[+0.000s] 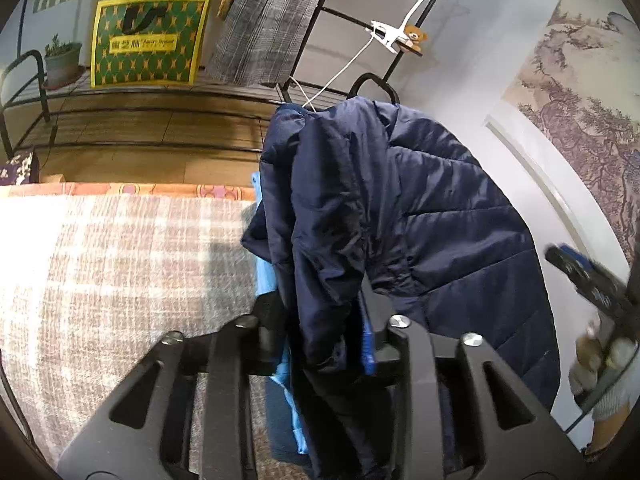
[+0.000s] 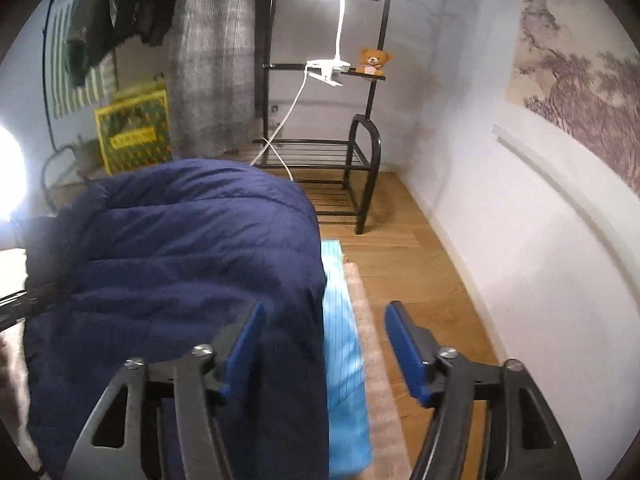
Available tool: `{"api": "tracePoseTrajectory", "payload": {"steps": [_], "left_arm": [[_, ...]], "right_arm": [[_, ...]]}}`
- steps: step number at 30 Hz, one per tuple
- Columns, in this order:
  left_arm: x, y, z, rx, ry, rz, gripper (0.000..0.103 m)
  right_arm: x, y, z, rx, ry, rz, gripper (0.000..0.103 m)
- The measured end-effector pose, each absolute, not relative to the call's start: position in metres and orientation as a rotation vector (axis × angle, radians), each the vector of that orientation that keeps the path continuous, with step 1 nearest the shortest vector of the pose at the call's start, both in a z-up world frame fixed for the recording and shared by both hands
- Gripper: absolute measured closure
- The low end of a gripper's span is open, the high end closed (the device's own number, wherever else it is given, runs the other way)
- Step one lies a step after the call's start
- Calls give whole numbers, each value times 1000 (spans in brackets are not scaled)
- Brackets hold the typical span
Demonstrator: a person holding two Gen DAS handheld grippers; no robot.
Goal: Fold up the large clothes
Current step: 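Lower the folded jacket onto the light blue shirt with both tools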
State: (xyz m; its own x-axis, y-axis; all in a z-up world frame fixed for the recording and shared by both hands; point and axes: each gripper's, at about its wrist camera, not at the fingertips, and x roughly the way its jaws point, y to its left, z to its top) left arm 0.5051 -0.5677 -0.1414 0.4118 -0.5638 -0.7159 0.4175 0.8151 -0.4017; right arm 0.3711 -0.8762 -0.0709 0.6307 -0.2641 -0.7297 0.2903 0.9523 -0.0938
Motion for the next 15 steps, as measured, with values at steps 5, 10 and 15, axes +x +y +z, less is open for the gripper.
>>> {"api": "tracePoseTrajectory", "payload": {"steps": [5,10,15], "left_arm": [[494,-543,-110,-180,856,-576,70],[484,-568,-67,-22,706,-596,70],[499,-607,-69,134,674,-599,70]], "right_arm": [[328,-860,-70,37,784,-273,37],[320,-845,-79,57,806,-286,37],[279,-853,-89,161,813,-350,26]]}}
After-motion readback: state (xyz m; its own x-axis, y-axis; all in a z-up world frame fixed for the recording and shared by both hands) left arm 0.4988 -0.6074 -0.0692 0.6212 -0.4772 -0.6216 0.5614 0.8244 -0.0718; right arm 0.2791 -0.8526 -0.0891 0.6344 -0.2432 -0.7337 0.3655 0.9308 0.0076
